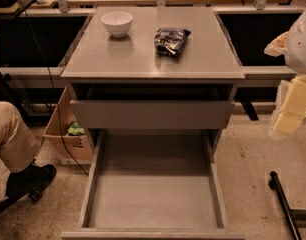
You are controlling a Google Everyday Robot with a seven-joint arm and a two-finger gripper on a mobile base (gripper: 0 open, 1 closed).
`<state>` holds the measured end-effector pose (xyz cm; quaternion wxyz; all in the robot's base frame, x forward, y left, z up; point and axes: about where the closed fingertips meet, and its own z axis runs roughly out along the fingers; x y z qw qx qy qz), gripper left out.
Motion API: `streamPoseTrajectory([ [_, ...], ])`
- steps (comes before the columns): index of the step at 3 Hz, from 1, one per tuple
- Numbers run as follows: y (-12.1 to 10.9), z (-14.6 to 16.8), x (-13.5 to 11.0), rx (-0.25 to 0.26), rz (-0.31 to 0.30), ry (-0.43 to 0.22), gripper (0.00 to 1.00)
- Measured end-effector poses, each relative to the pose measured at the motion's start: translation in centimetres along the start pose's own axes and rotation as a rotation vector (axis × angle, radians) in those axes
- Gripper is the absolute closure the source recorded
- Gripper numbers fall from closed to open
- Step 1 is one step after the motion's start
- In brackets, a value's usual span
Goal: Place blue chip bag into middle drawer
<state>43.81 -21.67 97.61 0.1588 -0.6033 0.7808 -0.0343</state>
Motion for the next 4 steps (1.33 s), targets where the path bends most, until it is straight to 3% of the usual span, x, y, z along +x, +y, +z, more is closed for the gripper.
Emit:
streamPoseTrajectory([
  [1, 0.0, 0.0, 0.0, 0.000, 0.000, 0.000, 0.00],
  [2, -3.2, 1.4, -1.8, 0.037, -0.023, -0.028, 0.00],
  [4, -12.8, 7.1, -5.9, 0.092, -0.010, -0.111, 0.00],
])
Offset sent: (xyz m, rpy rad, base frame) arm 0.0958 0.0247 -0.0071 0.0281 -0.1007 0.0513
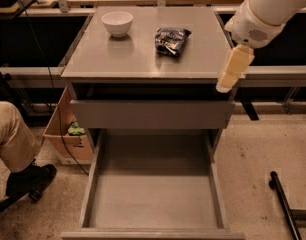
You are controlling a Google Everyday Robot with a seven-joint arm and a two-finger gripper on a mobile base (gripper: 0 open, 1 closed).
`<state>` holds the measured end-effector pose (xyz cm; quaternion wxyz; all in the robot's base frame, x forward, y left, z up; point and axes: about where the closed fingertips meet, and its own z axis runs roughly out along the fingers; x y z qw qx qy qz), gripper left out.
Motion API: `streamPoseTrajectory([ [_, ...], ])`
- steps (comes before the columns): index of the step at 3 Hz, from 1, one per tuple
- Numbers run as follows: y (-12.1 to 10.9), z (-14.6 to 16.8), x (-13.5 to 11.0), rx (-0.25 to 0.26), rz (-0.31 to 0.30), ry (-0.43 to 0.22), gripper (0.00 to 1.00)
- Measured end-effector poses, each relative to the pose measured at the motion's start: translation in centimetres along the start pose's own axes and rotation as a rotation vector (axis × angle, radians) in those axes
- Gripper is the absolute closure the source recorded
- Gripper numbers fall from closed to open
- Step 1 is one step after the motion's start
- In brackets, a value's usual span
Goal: Place blue chip bag into middle drawer
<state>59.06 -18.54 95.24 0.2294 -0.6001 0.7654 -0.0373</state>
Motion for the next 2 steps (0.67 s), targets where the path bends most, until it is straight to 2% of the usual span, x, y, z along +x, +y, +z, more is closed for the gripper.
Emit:
streamPoseTrajectory([
  [1, -5.31, 4.33, -2.98, 0.030, 0.006, -0.111, 0.00],
  [2, -5.20, 4.30, -2.98, 0.029, 0.005, -0.110, 0.00],
])
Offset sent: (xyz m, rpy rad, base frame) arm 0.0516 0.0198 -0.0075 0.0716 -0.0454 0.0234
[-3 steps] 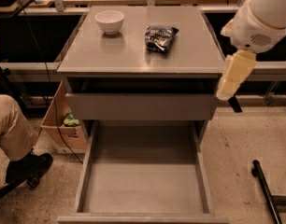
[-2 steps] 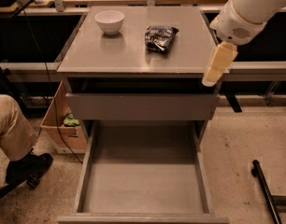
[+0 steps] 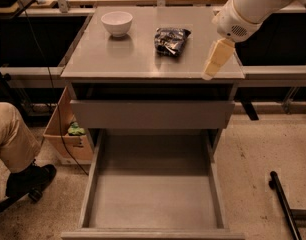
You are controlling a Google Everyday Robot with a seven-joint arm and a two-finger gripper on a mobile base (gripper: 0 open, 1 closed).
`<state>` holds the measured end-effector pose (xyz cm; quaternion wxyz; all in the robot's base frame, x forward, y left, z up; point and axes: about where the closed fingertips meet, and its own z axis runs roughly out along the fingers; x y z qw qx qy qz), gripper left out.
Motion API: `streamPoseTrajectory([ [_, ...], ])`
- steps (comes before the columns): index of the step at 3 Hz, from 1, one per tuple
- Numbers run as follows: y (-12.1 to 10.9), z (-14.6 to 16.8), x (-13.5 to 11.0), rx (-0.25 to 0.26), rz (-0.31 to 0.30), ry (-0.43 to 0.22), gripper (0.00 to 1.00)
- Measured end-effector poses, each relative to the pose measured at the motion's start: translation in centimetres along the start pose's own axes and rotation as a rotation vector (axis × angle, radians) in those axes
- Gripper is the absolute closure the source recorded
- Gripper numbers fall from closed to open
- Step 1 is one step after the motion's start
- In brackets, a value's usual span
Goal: Place blue chip bag into middle drawer
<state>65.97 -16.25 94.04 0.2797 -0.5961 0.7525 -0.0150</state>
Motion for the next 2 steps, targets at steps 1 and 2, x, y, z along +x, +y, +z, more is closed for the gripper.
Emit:
streamPoseTrajectory([
  [1, -1.0, 0.7, -0.1, 0.023, 0.034, -0.054, 0.00],
  [2, -4.1, 2.6, -1.2, 0.082, 0.099, -0.158, 0.00],
])
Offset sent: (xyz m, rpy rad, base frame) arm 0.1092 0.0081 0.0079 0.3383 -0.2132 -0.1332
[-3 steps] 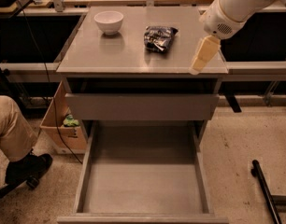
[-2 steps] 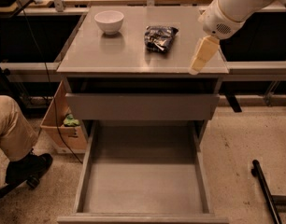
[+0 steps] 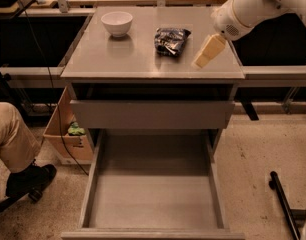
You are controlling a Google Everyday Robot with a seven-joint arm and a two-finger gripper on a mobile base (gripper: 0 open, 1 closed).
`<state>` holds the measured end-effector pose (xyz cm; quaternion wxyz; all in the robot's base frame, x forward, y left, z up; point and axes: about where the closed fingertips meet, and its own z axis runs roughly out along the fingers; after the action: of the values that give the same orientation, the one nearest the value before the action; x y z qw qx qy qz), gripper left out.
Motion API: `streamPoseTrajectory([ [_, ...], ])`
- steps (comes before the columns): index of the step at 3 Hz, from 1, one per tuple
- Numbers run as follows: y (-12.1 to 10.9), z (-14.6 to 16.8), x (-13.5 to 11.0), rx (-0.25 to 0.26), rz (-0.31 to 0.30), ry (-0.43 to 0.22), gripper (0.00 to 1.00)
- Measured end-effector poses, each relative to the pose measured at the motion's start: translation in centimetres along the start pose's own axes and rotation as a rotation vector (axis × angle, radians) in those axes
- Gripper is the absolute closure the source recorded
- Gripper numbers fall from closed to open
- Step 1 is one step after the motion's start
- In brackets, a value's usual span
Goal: Place blue chip bag into middle drawer
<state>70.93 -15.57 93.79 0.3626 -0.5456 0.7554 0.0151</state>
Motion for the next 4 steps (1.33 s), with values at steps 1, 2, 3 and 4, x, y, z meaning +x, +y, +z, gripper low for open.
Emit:
streamPoseTrajectory([
  [1, -2.7, 3.2, -1.8, 0.029, 0.064, -0.113, 0.00],
  [2, -4.2, 7.5, -3.3, 0.013, 0.155, -0.198, 0.00],
  [3, -4.1, 11.3, -4.4, -0.029, 0.241, -0.250, 0.00],
  [4, -4.3, 14.7, -4.6, -0.036, 0.274, -0.256, 0.00],
])
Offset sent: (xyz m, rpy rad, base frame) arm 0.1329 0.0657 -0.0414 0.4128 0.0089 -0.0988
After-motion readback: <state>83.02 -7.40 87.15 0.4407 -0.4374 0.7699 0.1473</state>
